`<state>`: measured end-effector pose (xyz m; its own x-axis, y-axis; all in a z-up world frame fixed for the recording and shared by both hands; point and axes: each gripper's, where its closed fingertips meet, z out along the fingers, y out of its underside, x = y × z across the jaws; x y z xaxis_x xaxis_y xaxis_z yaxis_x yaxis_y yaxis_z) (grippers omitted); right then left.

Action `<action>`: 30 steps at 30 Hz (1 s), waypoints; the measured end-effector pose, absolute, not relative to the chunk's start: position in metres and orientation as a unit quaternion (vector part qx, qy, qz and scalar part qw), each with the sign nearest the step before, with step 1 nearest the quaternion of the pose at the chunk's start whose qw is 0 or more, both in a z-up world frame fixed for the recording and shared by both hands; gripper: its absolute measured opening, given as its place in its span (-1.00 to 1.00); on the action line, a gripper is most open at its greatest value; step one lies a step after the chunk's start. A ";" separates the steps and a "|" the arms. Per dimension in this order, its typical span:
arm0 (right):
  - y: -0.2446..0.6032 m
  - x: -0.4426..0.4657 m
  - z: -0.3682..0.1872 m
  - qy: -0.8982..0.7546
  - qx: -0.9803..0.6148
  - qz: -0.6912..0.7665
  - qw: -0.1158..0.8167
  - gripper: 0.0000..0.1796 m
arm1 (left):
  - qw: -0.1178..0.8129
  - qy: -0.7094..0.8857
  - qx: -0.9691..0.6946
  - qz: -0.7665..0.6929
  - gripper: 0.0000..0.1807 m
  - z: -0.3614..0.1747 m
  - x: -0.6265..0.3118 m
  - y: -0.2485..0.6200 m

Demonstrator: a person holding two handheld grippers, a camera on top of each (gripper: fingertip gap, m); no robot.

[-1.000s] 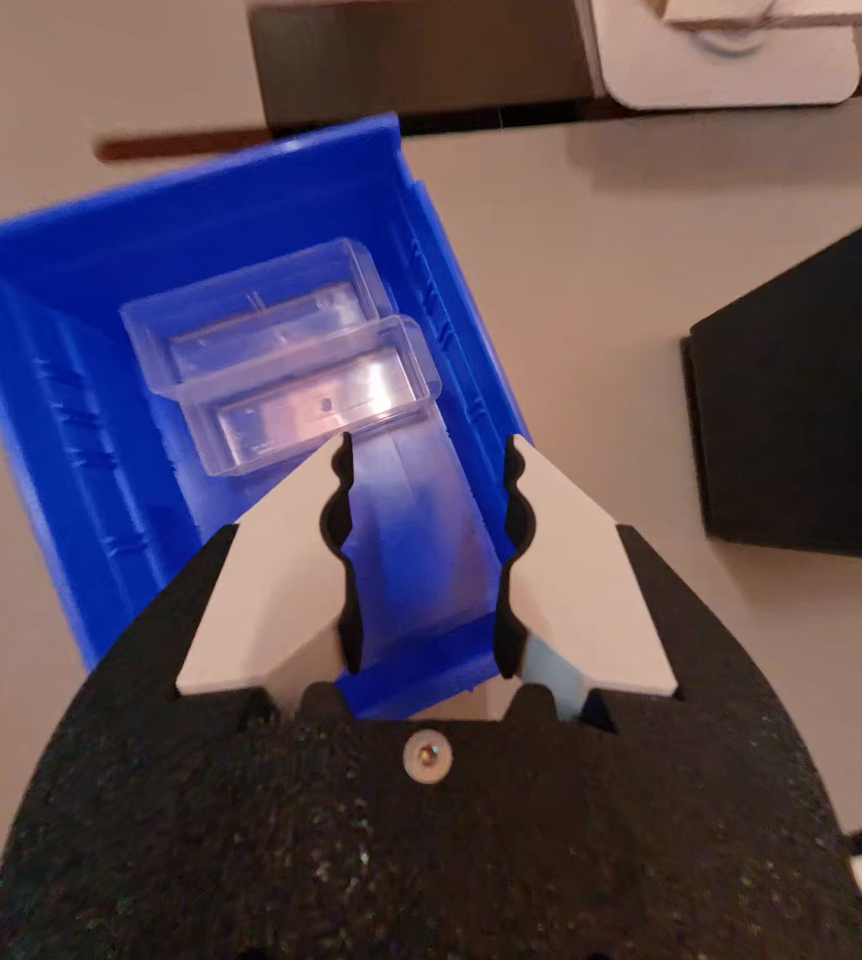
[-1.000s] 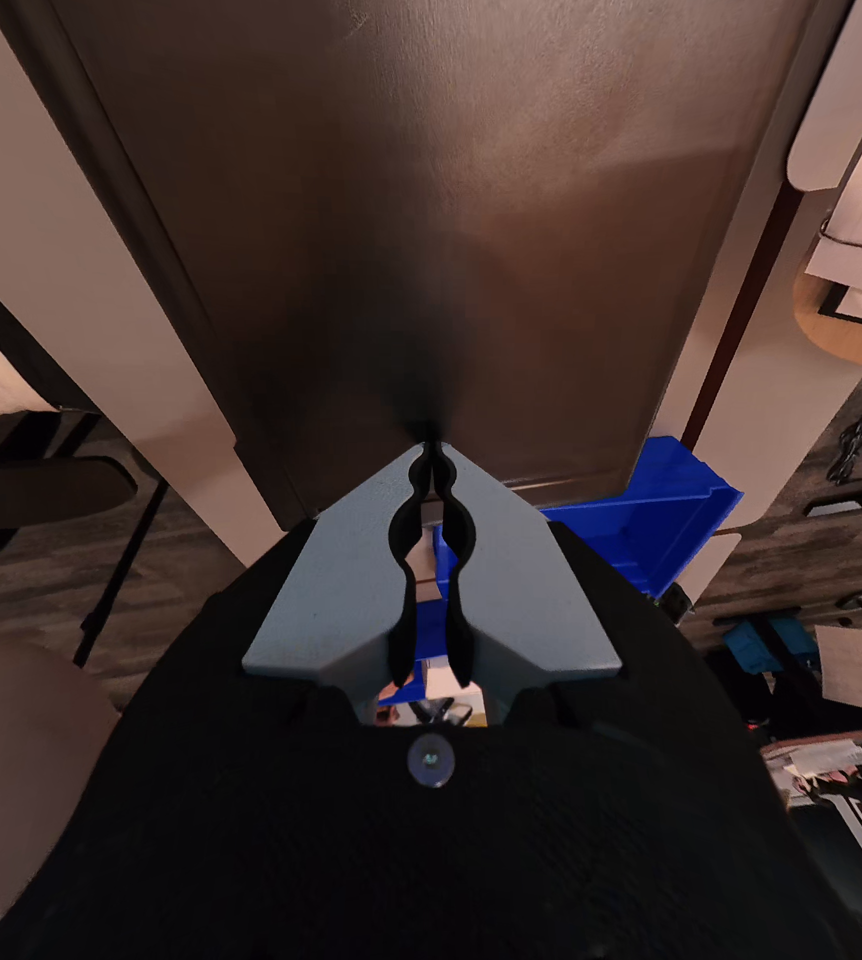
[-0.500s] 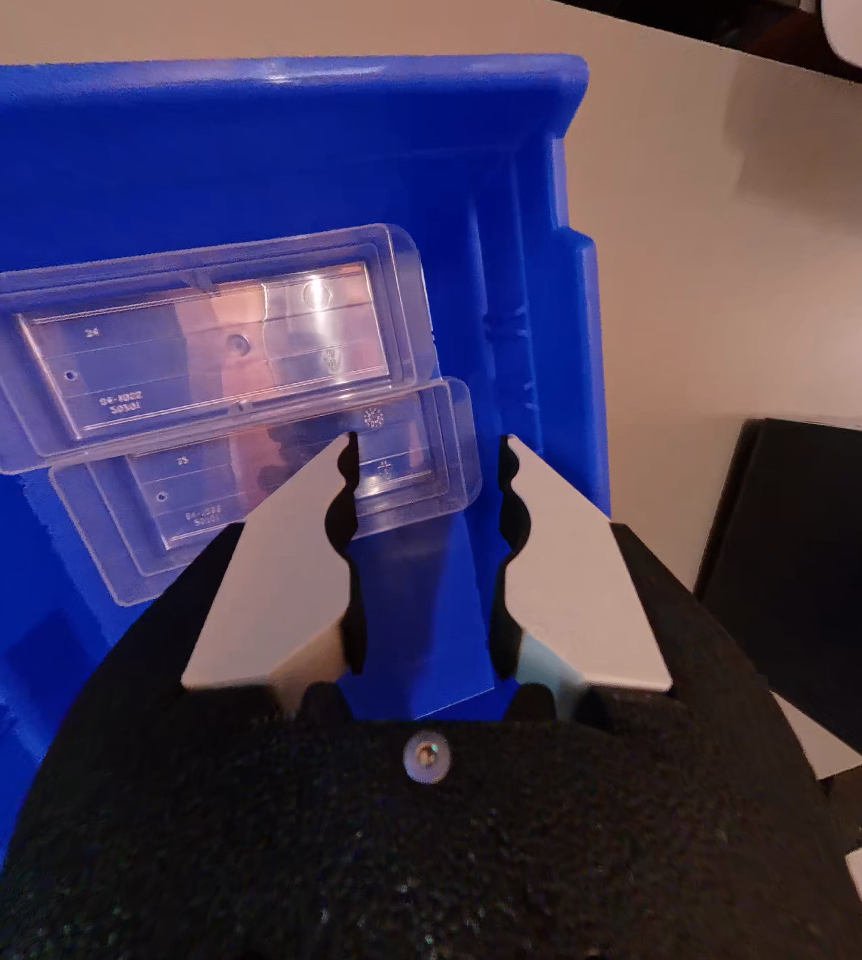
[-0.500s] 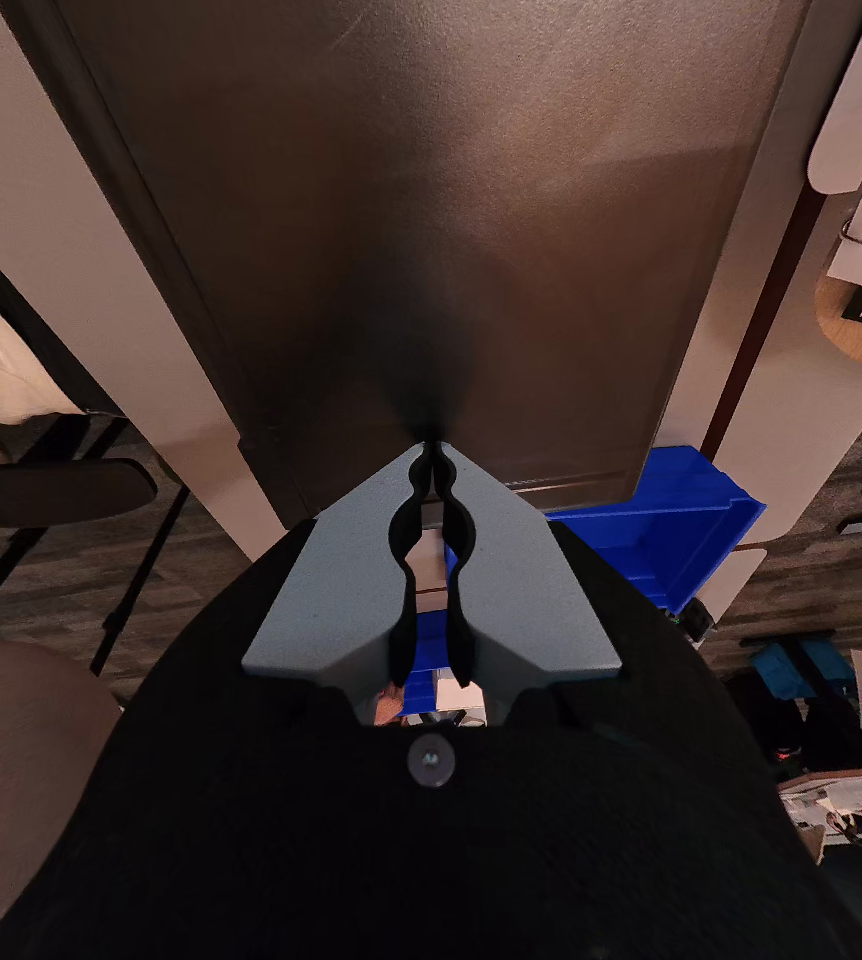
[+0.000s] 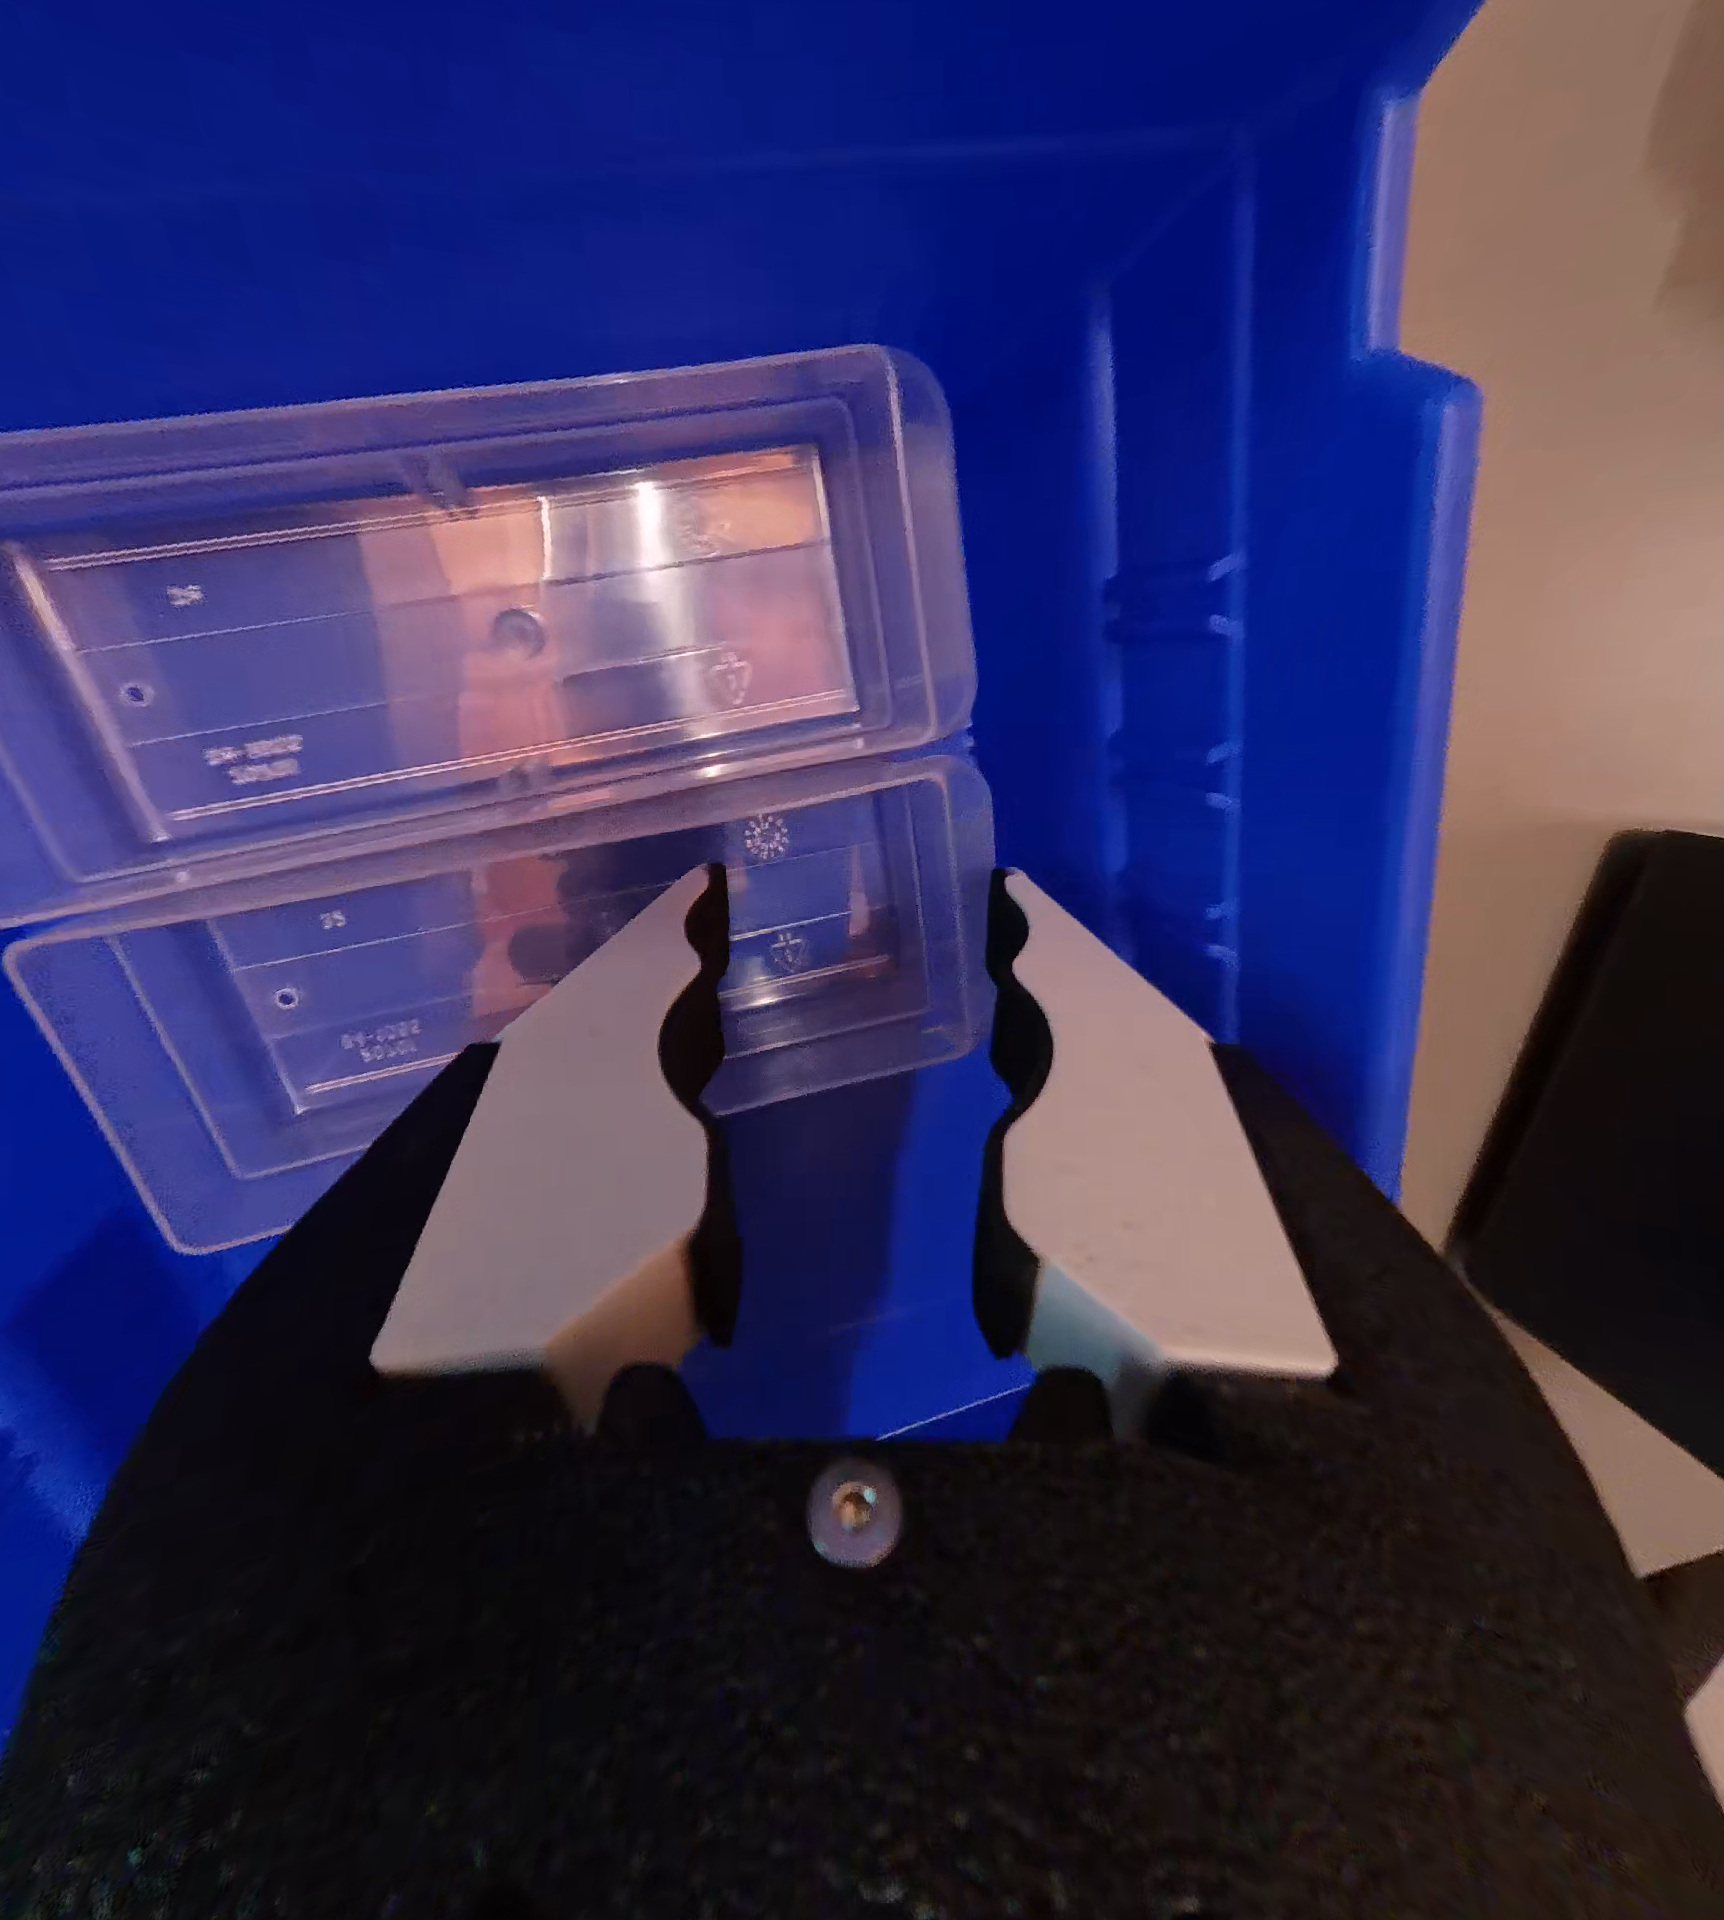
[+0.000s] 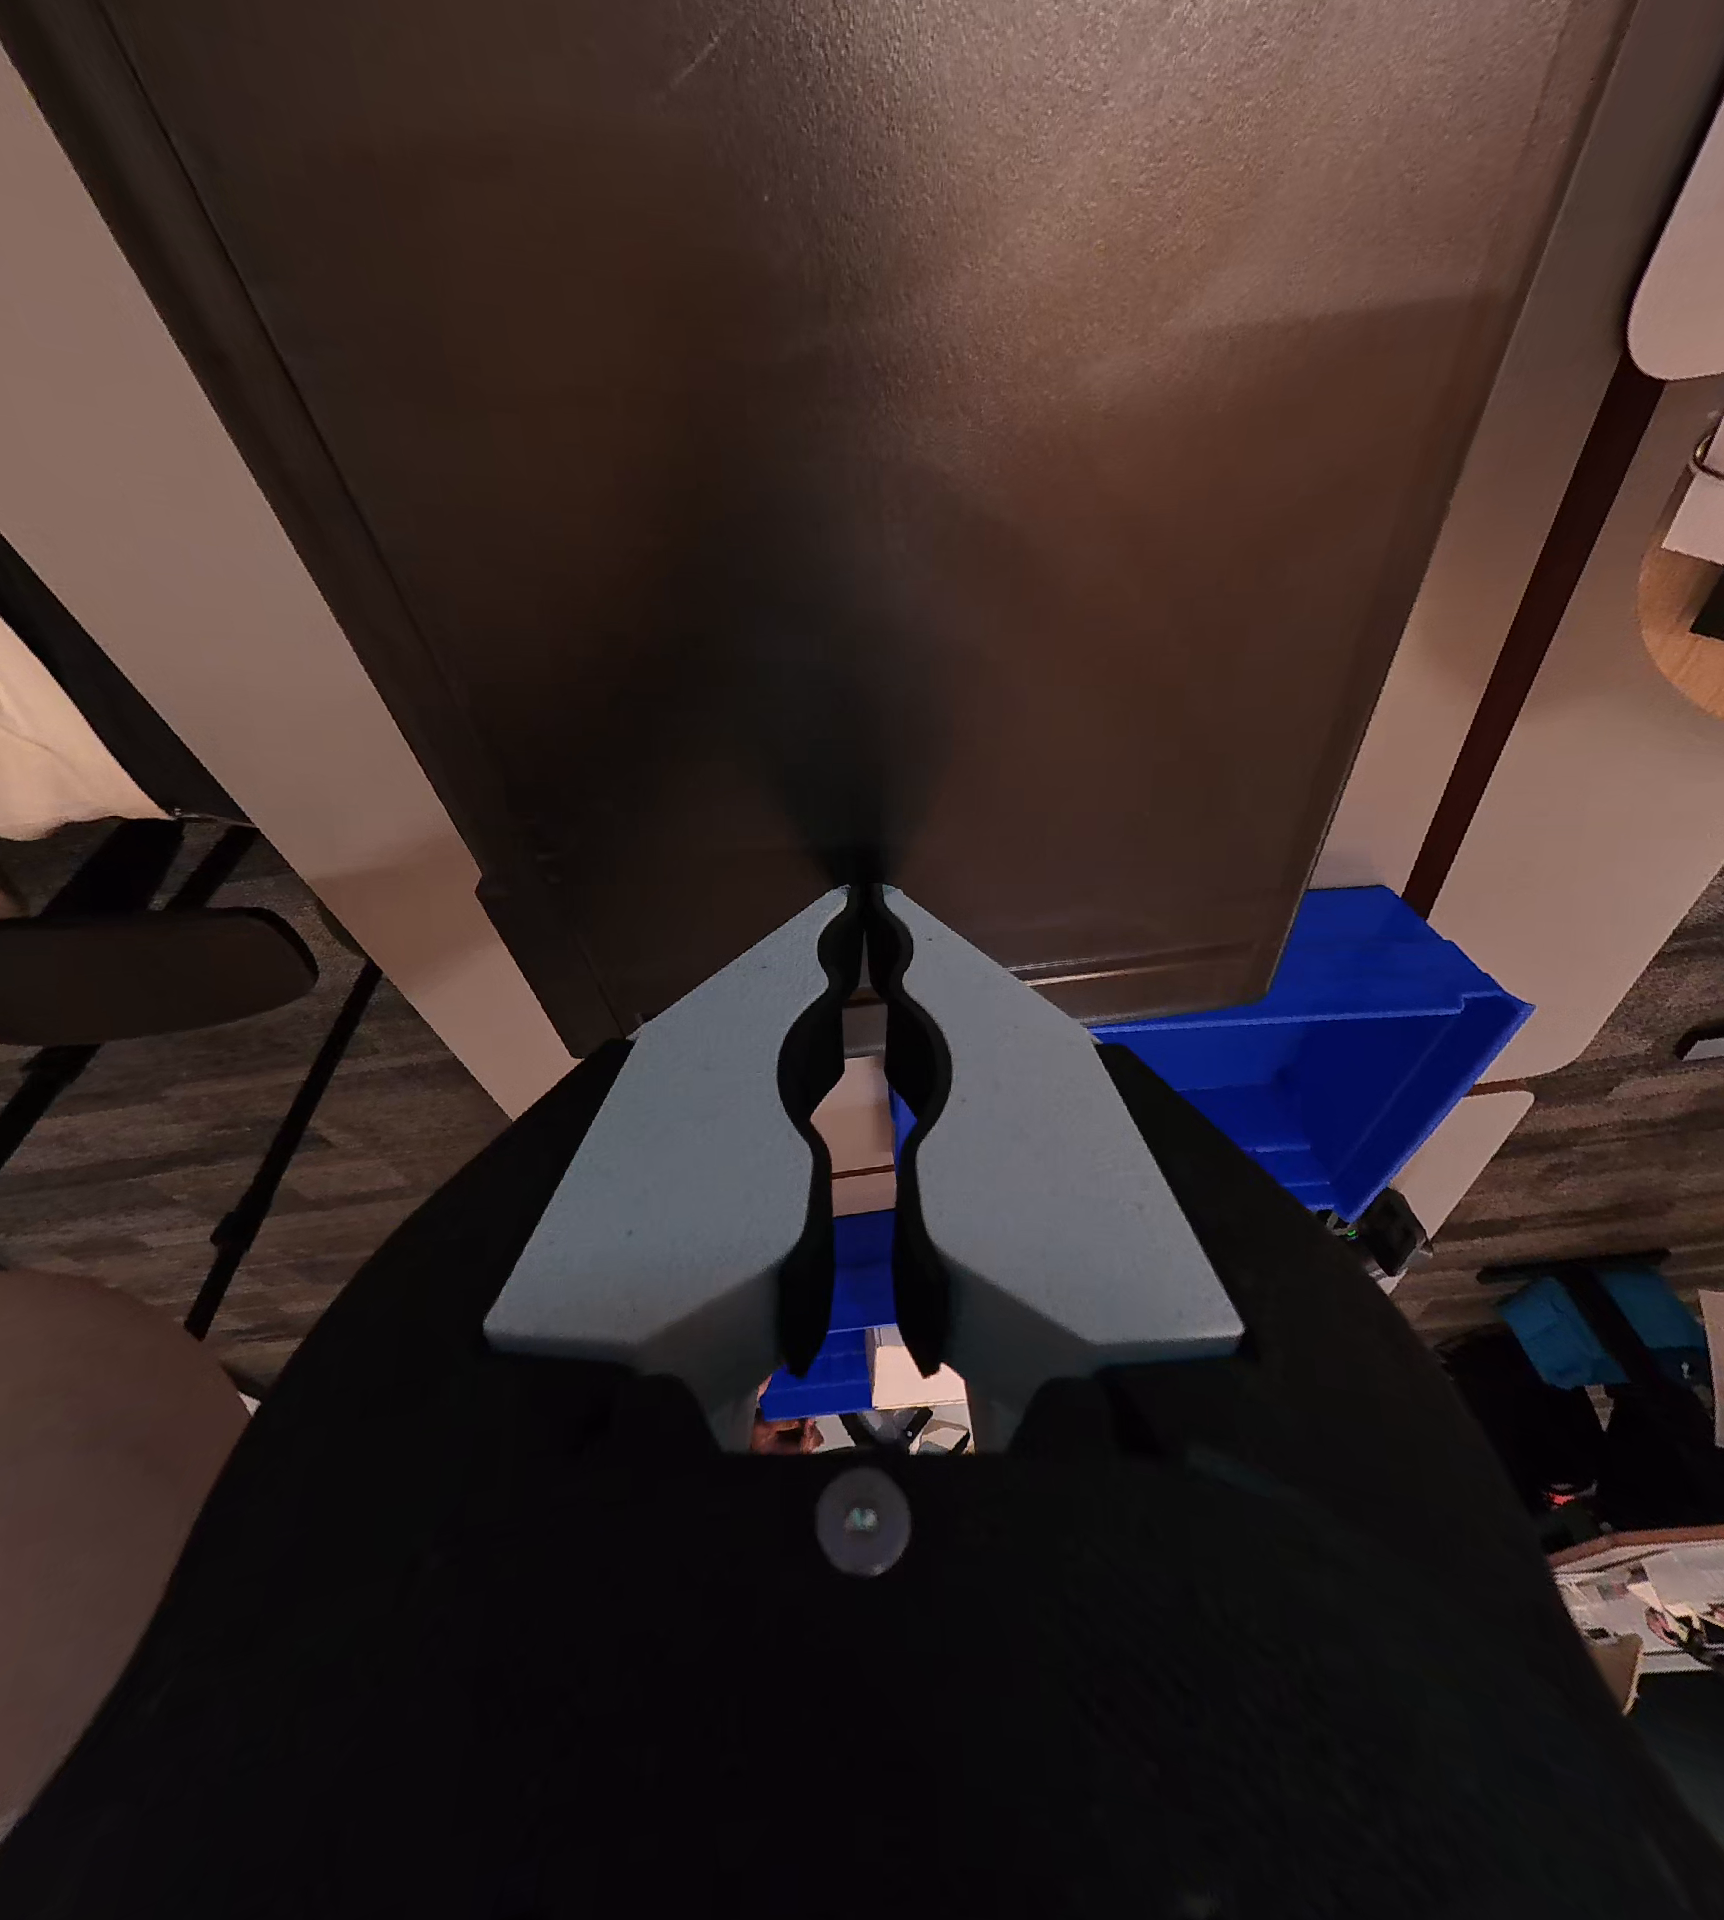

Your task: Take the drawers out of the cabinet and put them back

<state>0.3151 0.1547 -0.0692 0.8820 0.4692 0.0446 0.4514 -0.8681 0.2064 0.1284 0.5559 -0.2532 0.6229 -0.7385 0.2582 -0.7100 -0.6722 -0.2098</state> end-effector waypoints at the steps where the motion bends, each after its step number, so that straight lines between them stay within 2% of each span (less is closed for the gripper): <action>1: 0.155 0.315 -0.069 0.238 0.966 0.047 0.095 -1.00 | 0.047 0.405 -0.900 -0.152 -0.49 -0.252 0.125 0.558; 5: 0.155 0.315 -0.069 0.237 0.966 0.049 0.093 -1.00 | 0.063 0.419 -0.899 -0.109 -0.55 -0.246 0.116 0.565; 8: 0.155 0.315 -0.069 0.236 0.966 0.049 0.097 -1.00 | 0.044 0.424 -0.895 -0.130 -0.51 -0.245 0.126 0.553; 14: 0.154 0.315 -0.069 0.236 0.964 0.056 0.108 -1.00 | 0.042 0.416 -0.906 -0.069 -0.38 -0.272 0.117 0.556; 15: 0.154 0.315 -0.069 0.236 0.964 0.057 0.109 -1.00 | 0.048 0.417 -0.905 -0.065 -0.39 -0.275 0.117 0.556; 21: 0.154 0.315 -0.069 0.228 0.967 0.050 0.106 -1.00 | 0.091 0.450 -0.885 -0.078 -0.82 -0.275 0.119 0.555; 25: 0.155 0.315 -0.069 0.228 0.968 0.046 0.098 -1.00 | 0.071 0.497 -0.861 -0.082 -0.85 -0.264 0.106 0.537; 30: 0.155 0.315 -0.069 0.225 0.971 0.027 0.081 -1.00 | 0.065 0.571 -0.805 -0.148 -0.88 -0.213 0.085 0.495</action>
<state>0.3149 0.1548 -0.0692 0.8977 0.4403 0.0161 0.4316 -0.8861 0.1691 0.0852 0.4953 -0.2127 0.3043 -0.9382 0.1650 -0.8997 -0.3400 -0.2737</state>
